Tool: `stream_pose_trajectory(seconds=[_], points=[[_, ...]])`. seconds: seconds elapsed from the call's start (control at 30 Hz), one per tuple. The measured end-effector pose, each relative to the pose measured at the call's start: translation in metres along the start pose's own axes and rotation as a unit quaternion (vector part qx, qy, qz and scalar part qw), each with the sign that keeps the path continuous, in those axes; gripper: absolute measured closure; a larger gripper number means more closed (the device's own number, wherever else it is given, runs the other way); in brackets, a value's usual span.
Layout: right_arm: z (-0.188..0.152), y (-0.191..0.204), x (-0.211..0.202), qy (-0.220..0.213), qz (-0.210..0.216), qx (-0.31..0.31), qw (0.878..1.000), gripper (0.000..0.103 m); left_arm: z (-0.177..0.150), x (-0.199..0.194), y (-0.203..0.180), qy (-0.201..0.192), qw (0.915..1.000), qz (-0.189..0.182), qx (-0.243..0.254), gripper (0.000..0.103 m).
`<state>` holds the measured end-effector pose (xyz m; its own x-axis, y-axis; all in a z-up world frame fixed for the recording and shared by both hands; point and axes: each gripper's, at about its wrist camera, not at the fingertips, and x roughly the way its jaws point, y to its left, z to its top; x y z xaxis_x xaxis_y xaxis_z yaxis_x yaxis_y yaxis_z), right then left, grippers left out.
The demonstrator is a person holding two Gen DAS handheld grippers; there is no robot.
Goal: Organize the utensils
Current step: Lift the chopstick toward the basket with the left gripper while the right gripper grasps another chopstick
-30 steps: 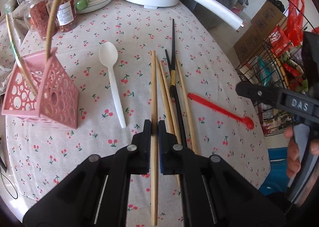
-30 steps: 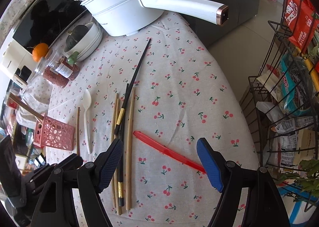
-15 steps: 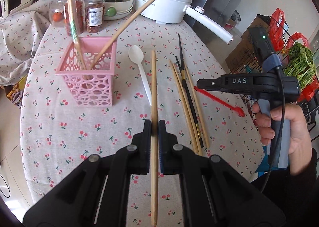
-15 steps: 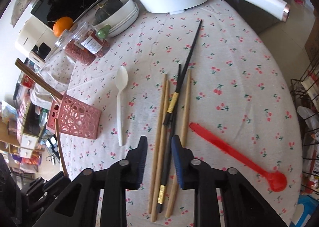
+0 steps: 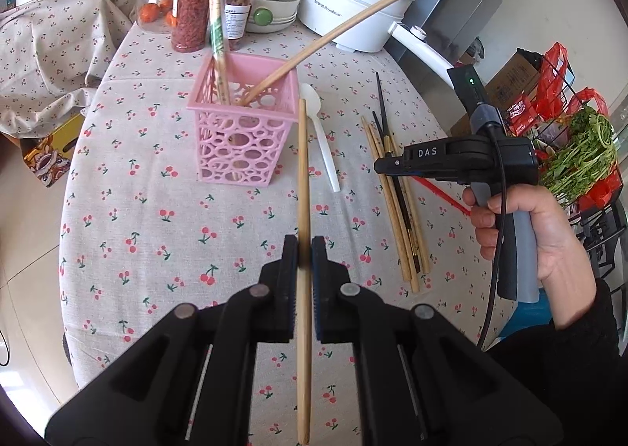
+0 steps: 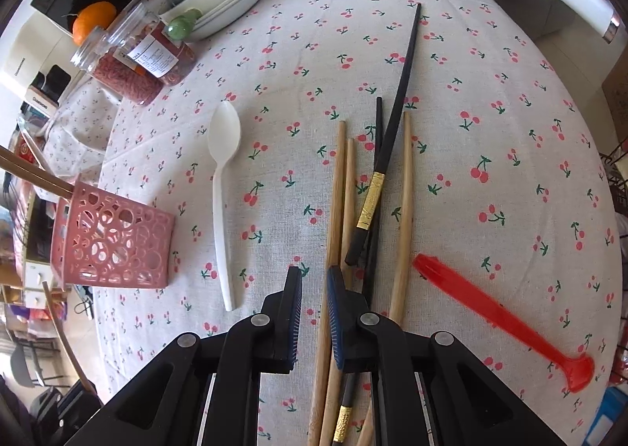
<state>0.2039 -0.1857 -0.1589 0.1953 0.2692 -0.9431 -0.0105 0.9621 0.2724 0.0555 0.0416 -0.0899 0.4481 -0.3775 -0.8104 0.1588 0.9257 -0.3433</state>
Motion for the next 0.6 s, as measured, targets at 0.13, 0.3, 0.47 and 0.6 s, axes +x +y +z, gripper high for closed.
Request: stream_pose_trajectory(seconds=[0.13,0.3,0.47,0.6], points=[[0.002,0.002,0.006,0.001,-0.023,-0.008,1.000,0.090,0.001,-0.002,0.002,-0.003,1.0000,-0.002,-0.004,0.095],[0.005,0.008,0.011,-0.011,-0.052,-0.020,0.998,0.092,0.002,0.000,0.002,-0.002,1.0000,-0.002,-0.003,0.095],[0.005,0.012,0.014,-0.036,-0.053,-0.022,0.998,0.096,0.004,0.002,0.006,-0.001,0.9999,0.009,-0.006,0.095],[0.001,0.004,0.002,-0.064,-0.017,0.002,0.998,0.096,0.007,-0.009,0.016,-0.023,0.9994,0.011,-0.024,0.095]])
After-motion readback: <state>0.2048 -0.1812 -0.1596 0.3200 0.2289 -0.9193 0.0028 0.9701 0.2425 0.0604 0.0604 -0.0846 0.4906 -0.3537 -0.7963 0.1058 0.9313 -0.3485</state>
